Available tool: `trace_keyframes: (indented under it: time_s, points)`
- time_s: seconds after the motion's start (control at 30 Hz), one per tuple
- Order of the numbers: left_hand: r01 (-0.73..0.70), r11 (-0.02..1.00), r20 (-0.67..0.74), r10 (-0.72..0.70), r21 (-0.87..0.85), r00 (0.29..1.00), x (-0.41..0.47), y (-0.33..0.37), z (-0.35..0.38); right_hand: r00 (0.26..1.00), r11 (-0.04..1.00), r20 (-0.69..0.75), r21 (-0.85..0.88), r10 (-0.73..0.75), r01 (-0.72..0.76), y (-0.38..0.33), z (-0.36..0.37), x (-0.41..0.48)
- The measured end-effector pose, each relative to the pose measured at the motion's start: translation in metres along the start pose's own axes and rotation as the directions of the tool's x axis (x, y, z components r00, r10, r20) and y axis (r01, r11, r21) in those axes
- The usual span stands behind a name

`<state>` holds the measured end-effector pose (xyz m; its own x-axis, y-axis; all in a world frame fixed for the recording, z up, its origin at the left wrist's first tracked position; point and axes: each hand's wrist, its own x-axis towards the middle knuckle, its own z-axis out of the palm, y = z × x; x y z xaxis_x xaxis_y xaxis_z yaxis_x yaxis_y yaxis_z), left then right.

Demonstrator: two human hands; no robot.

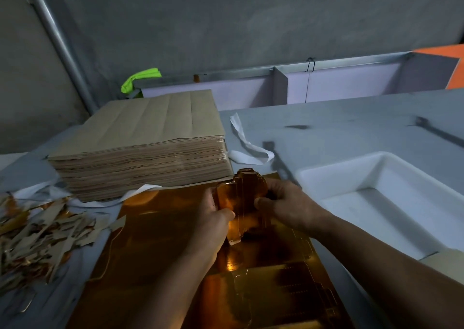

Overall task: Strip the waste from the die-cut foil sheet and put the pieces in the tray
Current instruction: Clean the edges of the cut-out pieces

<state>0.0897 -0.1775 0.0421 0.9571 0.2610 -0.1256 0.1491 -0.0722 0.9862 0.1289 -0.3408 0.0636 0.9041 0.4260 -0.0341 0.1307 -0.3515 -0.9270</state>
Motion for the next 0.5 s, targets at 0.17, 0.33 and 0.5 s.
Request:
trace_keyframes:
  time_s: [0.17,0.33,0.5]
  points:
    - [0.083,0.996,0.012,-0.083,-0.011,0.996,-0.003,-0.007,0.005,0.997,0.999,0.060,-0.006,0.050,-0.050,0.004,-0.001,0.004]
    - [0.118,0.993,0.014,-0.118,-0.002,0.993,-0.006,-0.014,0.013,0.992,0.995,0.097,-0.067,0.074,-0.068,0.006,0.000,0.004]
    - [0.062,0.998,-0.024,-0.061,0.022,0.998,-0.007,-0.014,0.015,0.999,0.993,0.008,-0.112,0.041,-0.040,0.007,-0.001,0.006]
